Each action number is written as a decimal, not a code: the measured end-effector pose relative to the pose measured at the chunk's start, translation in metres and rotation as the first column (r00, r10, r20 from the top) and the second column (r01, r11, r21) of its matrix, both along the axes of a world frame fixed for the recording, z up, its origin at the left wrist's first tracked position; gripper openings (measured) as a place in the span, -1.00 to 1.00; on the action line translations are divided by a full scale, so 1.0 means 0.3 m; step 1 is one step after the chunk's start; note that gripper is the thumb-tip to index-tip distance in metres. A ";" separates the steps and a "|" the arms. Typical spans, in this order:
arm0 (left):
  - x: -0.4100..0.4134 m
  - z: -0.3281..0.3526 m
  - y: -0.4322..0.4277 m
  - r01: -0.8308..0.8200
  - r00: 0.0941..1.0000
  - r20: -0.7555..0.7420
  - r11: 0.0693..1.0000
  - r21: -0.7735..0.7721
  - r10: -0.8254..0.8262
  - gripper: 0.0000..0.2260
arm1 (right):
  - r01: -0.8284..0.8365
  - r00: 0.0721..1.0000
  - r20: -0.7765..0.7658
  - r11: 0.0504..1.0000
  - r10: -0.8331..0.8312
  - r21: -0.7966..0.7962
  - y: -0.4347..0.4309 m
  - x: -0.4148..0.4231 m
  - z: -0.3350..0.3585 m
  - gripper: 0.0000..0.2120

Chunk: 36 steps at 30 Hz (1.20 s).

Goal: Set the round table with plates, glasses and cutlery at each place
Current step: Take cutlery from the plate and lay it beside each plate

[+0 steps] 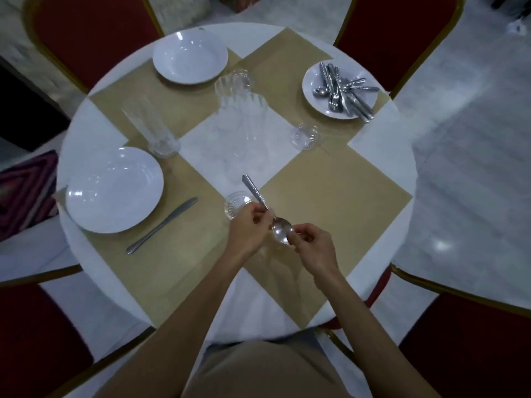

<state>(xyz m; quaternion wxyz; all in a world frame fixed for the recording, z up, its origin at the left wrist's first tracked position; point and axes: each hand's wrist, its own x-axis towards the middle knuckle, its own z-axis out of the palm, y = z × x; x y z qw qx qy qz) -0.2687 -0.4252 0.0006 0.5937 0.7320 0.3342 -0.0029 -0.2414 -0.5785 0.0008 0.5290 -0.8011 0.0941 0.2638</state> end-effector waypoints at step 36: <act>-0.790 -0.180 0.402 -0.081 0.970 -0.175 0.905 0.417 0.168 -0.78 | -0.639 0.674 0.032 0.605 0.738 -0.476 0.571 -0.128 -0.109 -0.84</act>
